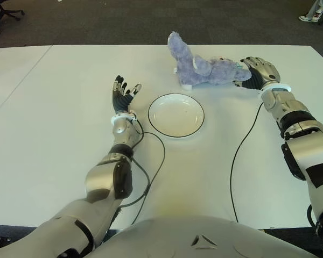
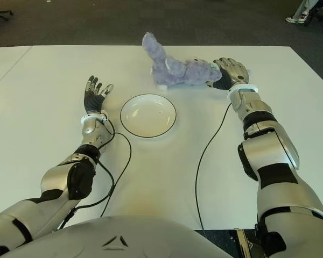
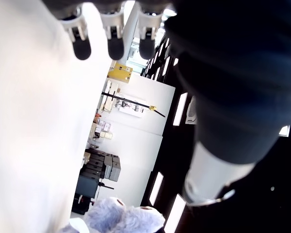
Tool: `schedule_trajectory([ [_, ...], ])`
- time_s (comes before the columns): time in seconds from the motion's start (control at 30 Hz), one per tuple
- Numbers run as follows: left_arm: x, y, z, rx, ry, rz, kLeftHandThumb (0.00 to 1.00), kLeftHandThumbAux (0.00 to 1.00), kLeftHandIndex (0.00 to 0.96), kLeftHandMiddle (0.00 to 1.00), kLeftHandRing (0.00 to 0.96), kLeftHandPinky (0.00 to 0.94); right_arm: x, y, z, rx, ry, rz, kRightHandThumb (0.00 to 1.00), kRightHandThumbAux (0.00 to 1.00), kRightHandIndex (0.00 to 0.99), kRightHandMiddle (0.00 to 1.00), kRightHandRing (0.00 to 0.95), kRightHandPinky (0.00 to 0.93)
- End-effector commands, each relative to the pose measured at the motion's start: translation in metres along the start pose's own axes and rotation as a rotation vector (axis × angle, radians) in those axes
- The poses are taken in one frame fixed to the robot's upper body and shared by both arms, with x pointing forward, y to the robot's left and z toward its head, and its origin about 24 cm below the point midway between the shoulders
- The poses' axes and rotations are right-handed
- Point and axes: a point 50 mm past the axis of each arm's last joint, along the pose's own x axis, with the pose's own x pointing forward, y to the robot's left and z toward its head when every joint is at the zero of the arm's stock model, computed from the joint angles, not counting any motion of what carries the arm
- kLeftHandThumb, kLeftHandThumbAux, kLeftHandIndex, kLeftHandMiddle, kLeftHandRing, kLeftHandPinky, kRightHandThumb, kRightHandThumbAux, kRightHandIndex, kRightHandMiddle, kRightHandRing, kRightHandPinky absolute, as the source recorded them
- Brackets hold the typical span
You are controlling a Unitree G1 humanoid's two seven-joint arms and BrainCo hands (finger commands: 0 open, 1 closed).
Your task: Put the doll into the plate.
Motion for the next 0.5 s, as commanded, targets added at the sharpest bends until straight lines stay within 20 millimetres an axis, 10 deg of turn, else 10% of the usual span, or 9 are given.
schedule_trajectory([
  [0.03, -0.074, 0.044, -0.092, -0.031, 0.442, 0.192, 0.038, 0.865, 0.048, 0.044, 0.041, 0.066, -0.01, 0.016, -0.016, -0.188, 0.014, 0.123, 0.344, 0.489, 0.0, 0.0, 0.0, 0.02],
  [0.5, -0.075, 0.042, -0.094, 0.003, 0.462, 0.16, 0.0, 0.819, 0.05, 0.049, 0.045, 0.069, -0.016, 0.018, -0.036, -0.338, 0.049, 0.22, 0.308, 0.523, 0.0, 0.0, 0.0, 0.0],
])
